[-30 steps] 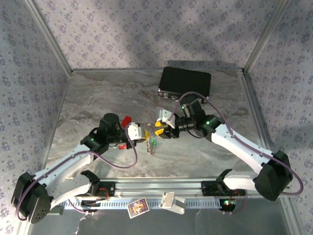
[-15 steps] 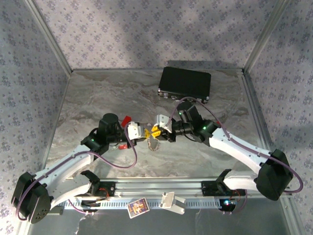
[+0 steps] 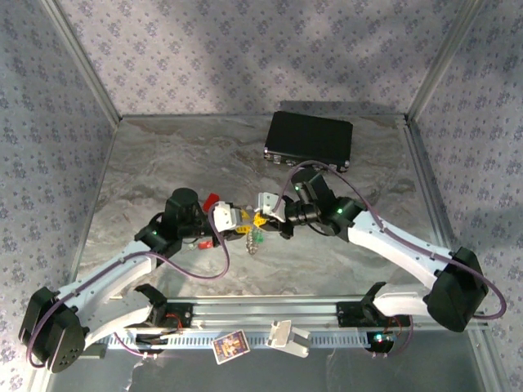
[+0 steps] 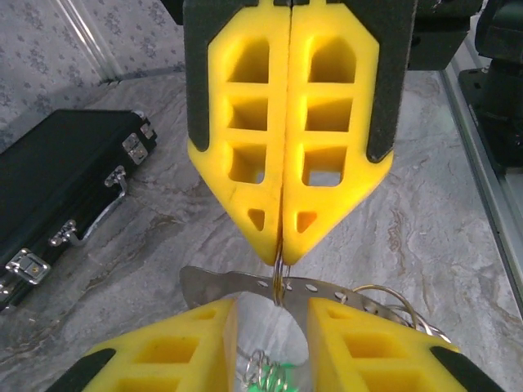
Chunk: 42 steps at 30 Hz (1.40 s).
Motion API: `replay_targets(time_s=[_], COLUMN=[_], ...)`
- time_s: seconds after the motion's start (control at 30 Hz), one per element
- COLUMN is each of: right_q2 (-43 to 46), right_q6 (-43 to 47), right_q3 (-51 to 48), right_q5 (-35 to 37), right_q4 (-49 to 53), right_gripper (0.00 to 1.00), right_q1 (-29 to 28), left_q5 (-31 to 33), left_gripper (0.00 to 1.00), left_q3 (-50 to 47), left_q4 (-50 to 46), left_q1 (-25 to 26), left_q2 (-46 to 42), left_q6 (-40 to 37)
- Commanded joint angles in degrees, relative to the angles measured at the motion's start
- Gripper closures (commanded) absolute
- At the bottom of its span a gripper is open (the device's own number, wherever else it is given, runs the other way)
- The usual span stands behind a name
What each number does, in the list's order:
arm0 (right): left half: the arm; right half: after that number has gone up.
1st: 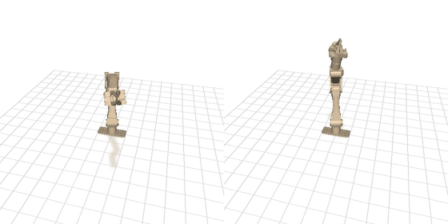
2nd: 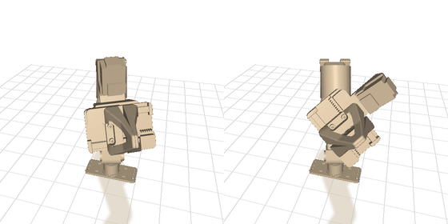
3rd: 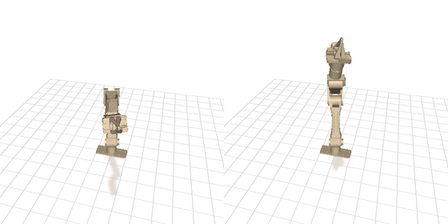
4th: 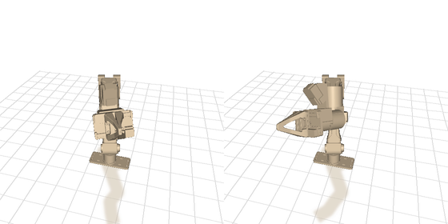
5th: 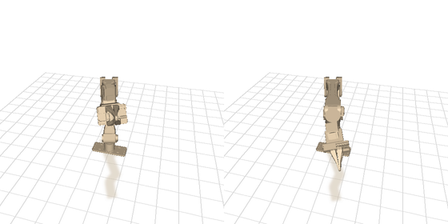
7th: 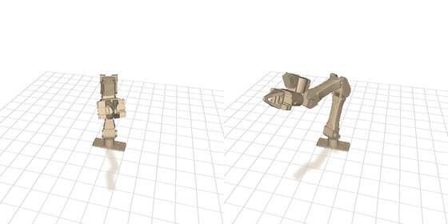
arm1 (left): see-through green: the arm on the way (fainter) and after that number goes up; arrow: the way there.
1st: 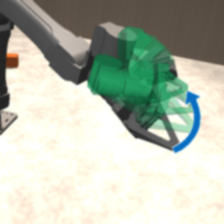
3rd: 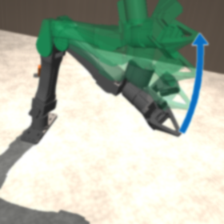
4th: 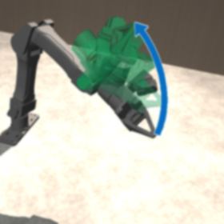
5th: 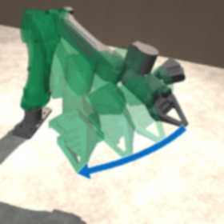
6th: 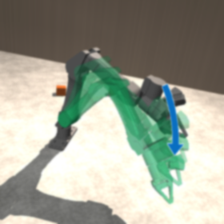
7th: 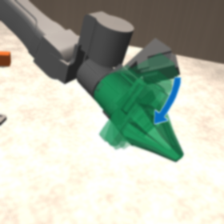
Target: Put the keys on the keyring
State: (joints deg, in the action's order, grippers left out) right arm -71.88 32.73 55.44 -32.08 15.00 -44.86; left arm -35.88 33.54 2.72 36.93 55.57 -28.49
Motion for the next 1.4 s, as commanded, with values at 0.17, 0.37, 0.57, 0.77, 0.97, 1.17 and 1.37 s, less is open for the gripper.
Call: replay_targets(time_s=[0.17,0.37,0.57,0.77,0.97,1.17,1.37], right_q2=[-4.4,-6.6,-7.7,-8.7,-8.9,-8.4,-8.2], right_q6=[6.2,6.9,6.8,7.4,8.1,7.7,7.3], right_q3=[11.5,16.1,17.8,18.3,18.7,18.2,17.0], right_q5=[8.3,10.5,9.1,9.5,11.2,9.5,9.4], right_q4=[17.2,19.1,19.2,19.2,21.7,21.1,19.7], right_gripper=[1.0,1.0,1.0,1.0,1.0,1.0,1.0], right_q1=[-2.0,-3.5,-4.6,-5.3,-5.5,-5.4,-5.5], left_q5=[-0.5,-1.9,-1.7,-2.3,-2.6,-2.9,-3.7], left_gripper=[0.73,0.73,0.75,0.78,0.78,0.83,0.8], left_q3=[3.5,4.2,4.5,4.3,4.3,4.3,4.0], left_q4=[-3.9,-4.7,-4.2,-3.2,-3.7,-3.7,-2.5], left_q1=[0.5,0.5,0.5,0.5,0.5,0.5,0.5], left_q2=[0.2,1.3,2.5,2.1,2.0,1.9,1.4], left_q6=[-1.7,-1.4,-0.3,0.5,0.5,0.5,1.9])
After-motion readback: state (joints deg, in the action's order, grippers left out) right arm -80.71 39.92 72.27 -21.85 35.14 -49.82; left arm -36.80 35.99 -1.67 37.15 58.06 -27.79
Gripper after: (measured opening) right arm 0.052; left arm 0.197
